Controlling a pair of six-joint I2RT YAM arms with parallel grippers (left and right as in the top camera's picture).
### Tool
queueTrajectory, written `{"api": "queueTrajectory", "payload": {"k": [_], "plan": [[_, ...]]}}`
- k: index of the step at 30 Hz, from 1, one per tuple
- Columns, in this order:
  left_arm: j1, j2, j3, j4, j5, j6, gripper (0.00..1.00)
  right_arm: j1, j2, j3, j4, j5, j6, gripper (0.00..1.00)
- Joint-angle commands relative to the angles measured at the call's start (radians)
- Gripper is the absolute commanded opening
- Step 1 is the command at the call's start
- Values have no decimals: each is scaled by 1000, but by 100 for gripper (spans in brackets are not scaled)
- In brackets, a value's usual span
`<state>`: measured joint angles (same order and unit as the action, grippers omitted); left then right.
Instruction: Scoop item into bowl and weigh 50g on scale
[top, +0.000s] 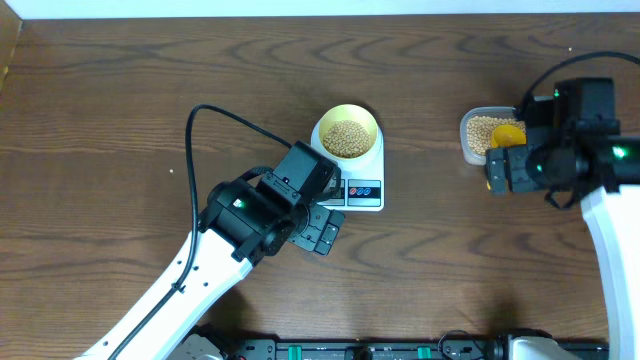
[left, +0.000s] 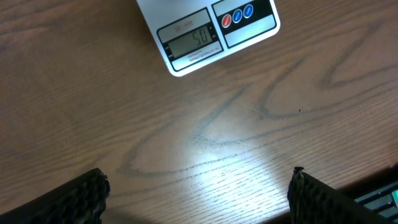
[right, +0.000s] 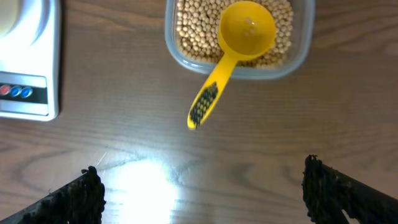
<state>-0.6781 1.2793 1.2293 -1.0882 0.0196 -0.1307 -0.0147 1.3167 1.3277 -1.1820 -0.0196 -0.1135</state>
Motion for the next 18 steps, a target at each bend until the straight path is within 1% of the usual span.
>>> {"api": "queueTrajectory", "payload": {"k": [1,4,8,13,18], "plan": [[-2,-4,24,0,-13,5,94,-5,-127,-11,-23,-10,21,99],[-2,-4,24,0,-13,5,94,-13,-256,-77,5,-10,53,99],[-2,-4,24,0,-13,5,94,-39,-471,-285,151,-9,139,99],[-2,-4,24,0,-13,5,94,-56,-734,-547,376,-9,143,99],[-2,-4,24,0,-13,5,94,-56,-959,-740,504,-9,143,99]]}}
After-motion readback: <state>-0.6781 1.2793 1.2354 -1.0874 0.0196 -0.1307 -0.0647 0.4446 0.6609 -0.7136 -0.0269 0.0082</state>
